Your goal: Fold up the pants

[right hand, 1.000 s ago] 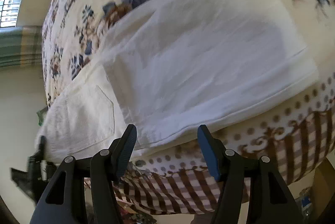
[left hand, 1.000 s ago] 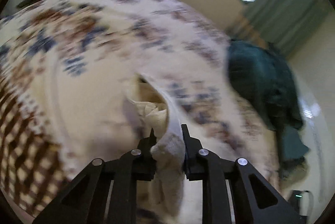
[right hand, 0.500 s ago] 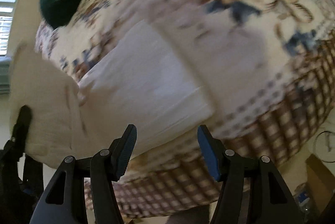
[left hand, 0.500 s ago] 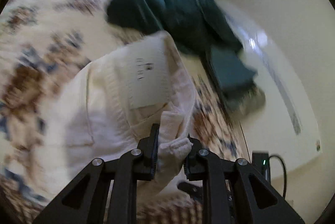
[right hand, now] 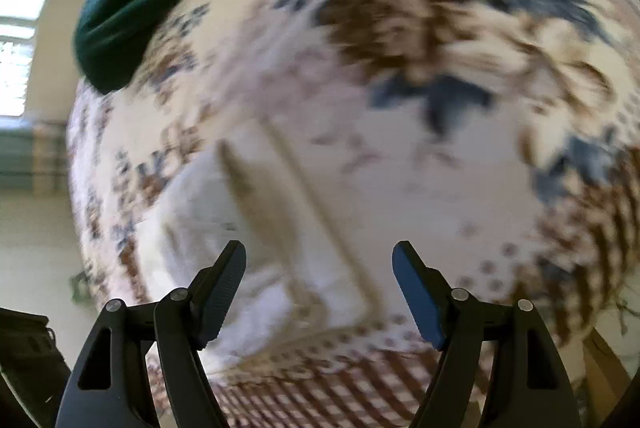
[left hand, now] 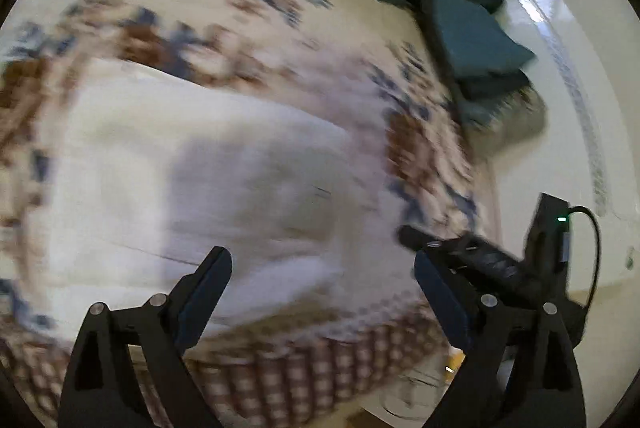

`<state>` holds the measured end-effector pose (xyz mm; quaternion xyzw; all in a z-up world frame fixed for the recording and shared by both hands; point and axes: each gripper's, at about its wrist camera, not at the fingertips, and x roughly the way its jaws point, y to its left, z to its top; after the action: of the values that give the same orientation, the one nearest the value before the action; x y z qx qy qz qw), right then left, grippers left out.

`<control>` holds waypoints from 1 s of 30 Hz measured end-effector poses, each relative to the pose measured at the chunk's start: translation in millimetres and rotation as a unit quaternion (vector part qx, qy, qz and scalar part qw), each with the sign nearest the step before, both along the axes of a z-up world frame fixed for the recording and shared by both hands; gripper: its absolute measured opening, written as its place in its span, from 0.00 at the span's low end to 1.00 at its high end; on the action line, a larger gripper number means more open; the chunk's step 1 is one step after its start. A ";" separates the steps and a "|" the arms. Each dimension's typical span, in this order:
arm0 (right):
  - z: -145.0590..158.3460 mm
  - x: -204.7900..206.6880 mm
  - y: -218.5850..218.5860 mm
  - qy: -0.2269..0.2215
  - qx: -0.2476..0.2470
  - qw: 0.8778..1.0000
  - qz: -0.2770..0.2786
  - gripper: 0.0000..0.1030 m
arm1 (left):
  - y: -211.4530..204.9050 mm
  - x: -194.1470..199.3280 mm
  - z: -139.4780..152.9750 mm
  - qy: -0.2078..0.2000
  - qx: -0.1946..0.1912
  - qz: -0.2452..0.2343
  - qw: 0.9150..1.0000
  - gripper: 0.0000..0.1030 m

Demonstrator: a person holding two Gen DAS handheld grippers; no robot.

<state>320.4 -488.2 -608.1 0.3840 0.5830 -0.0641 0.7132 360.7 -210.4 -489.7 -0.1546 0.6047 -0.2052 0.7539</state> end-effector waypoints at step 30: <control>-34.4 40.6 -46.3 0.052 -0.040 0.997 0.029 0.53 | 99.2 112.8 -64.9 0.005 0.093 0.116 0.989 0.90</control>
<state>361.1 -534.5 -642.5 0.3340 0.6275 -0.0862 0.6980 473.5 -111.2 -554.6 -0.1540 0.6032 -0.0580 0.7804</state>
